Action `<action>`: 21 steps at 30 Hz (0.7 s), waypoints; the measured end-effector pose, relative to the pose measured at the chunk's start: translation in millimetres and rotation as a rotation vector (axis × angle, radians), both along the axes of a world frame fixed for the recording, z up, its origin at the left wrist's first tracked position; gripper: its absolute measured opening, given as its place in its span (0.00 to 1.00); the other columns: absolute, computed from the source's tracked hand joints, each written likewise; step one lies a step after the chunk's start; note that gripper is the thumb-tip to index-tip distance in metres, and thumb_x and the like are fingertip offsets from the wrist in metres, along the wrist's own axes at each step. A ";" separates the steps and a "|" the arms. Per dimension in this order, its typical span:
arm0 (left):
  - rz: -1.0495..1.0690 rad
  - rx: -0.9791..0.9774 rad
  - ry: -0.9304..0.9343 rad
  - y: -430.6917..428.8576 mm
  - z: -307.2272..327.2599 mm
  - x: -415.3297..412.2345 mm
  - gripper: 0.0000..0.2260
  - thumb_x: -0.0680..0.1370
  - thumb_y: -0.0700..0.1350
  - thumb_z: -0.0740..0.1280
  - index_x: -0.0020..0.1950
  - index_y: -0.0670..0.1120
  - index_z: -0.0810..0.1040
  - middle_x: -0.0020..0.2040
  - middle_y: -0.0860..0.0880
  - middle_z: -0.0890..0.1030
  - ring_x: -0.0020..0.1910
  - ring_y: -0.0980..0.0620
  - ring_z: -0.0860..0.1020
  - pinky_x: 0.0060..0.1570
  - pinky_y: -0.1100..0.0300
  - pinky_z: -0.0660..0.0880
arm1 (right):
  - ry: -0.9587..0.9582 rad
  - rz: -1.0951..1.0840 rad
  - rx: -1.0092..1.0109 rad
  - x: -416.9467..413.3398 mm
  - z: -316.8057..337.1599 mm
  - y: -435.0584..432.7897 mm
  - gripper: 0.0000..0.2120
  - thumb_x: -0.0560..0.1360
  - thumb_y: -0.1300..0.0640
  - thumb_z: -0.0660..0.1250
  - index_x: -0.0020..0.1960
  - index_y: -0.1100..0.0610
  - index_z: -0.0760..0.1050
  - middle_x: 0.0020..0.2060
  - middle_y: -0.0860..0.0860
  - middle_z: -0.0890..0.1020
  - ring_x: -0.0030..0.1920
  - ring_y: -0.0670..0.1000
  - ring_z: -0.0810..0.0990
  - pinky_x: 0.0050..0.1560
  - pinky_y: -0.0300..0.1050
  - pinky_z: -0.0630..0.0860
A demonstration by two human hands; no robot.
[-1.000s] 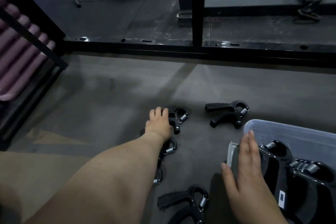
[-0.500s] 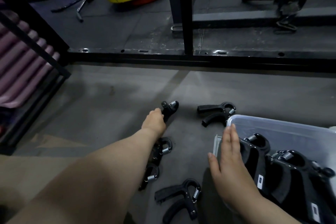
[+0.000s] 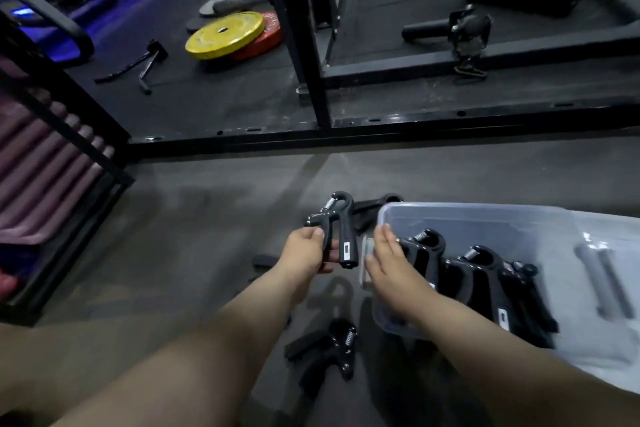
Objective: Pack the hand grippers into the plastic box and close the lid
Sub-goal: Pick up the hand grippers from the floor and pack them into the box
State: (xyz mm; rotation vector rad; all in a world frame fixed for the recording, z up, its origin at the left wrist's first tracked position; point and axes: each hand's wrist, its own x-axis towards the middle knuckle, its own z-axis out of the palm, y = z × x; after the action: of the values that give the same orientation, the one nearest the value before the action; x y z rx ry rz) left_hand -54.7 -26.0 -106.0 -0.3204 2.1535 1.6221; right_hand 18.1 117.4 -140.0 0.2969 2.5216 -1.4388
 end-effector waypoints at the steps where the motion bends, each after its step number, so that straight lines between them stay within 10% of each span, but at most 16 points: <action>1: -0.018 -0.014 0.012 4.8 3.0 10.0 0.15 0.84 0.43 0.53 0.44 0.45 0.76 0.35 0.50 0.82 0.27 0.55 0.78 0.30 0.61 0.71 | -0.011 -0.068 -0.093 3.4 6.3 2.9 0.27 0.84 0.49 0.52 0.80 0.54 0.51 0.79 0.47 0.50 0.78 0.44 0.48 0.72 0.35 0.43; 5: -0.111 -0.051 0.084 29.4 10.9 46.1 0.14 0.84 0.41 0.54 0.45 0.44 0.77 0.35 0.50 0.82 0.24 0.57 0.76 0.25 0.64 0.67 | 0.006 -0.338 -0.323 17.8 25.1 11.2 0.16 0.80 0.47 0.59 0.66 0.49 0.71 0.55 0.46 0.81 0.55 0.47 0.81 0.64 0.46 0.72; 8: -0.182 -0.063 0.144 51.8 9.3 65.9 0.13 0.83 0.40 0.56 0.43 0.42 0.76 0.34 0.48 0.79 0.25 0.59 0.76 0.26 0.65 0.69 | 0.003 -0.331 -0.157 27.1 26.7 19.2 0.15 0.78 0.52 0.61 0.63 0.53 0.69 0.55 0.52 0.79 0.55 0.53 0.80 0.60 0.50 0.75; 11: -0.306 -0.244 0.333 68.1 -6.8 74.7 0.12 0.82 0.44 0.58 0.54 0.43 0.81 0.49 0.47 0.82 0.47 0.54 0.79 0.51 0.60 0.74 | -0.060 -0.444 -0.010 34.6 25.3 35.9 0.15 0.80 0.57 0.56 0.66 0.59 0.67 0.61 0.59 0.73 0.58 0.59 0.75 0.58 0.47 0.71; 21: -0.580 -0.631 0.559 62.7 -45.2 88.2 0.23 0.82 0.40 0.52 0.78 0.46 0.59 0.80 0.52 0.50 0.78 0.56 0.47 0.76 0.62 0.45 | -0.198 -0.583 0.112 34.7 5.8 70.9 0.14 0.81 0.60 0.54 0.63 0.66 0.67 0.63 0.65 0.71 0.57 0.64 0.75 0.54 0.49 0.70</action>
State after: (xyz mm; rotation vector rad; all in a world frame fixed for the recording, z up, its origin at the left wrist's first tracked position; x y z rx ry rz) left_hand 33.5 36.7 -151.2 0.6104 2.7736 0.7291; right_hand 52.8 188.3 -134.2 1.2115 2.4579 -1.3485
